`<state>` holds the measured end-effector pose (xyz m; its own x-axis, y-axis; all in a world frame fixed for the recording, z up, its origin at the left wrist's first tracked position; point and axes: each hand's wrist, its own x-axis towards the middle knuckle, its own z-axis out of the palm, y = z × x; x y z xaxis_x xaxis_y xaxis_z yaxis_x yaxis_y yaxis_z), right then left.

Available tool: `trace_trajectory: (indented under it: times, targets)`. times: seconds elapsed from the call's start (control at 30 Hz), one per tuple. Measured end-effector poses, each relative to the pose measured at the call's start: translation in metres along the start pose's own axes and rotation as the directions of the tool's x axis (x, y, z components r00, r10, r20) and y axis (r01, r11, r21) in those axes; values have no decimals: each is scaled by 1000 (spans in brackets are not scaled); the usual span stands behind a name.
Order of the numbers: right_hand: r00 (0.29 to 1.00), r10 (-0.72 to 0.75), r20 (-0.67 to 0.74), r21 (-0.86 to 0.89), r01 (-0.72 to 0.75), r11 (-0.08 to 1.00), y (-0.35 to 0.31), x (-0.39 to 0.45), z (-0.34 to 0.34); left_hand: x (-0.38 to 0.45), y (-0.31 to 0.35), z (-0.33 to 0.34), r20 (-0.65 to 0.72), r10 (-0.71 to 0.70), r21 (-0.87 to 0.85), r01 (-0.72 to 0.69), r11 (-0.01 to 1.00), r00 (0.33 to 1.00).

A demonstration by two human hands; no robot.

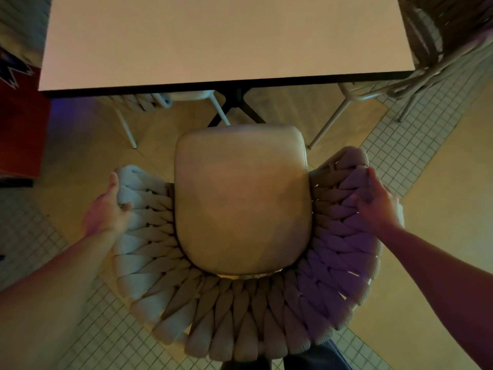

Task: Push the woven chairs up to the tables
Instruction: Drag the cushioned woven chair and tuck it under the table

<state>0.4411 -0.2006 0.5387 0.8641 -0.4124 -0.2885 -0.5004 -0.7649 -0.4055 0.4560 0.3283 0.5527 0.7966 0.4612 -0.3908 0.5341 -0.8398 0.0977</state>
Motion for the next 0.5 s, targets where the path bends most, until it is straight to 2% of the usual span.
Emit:
trace_trajectory:
  times: [0.5]
  targets:
    - [999, -36, -2, -15, 36, 999, -6, 7, 7, 9, 4, -8, 3, -51, 2, 51, 999, 999]
